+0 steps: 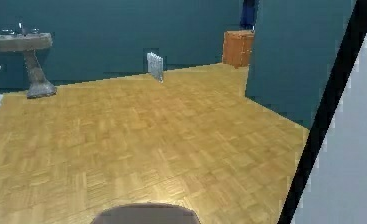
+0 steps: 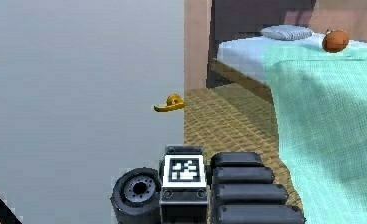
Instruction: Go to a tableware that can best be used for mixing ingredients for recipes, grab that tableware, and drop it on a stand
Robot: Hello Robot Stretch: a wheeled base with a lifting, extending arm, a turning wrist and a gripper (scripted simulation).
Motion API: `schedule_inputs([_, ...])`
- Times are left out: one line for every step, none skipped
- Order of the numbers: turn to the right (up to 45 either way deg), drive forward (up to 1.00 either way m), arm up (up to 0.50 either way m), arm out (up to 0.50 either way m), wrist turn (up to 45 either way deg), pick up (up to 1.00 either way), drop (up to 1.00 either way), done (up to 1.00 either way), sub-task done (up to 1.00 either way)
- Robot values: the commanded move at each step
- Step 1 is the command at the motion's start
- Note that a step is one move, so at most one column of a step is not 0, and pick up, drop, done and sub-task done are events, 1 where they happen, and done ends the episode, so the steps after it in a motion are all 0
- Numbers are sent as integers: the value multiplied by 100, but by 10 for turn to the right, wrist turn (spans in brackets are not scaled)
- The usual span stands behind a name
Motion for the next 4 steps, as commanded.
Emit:
schedule_inputs([-60,0,0,0,0,0,0,0,0])
schedule_inputs([0,65,0,0,0,0,0,0,0])
schedule_inputs([180,0,0,0,0,0,0,0,0])
schedule_inputs([0,100,0,0,0,0,0,0,0])
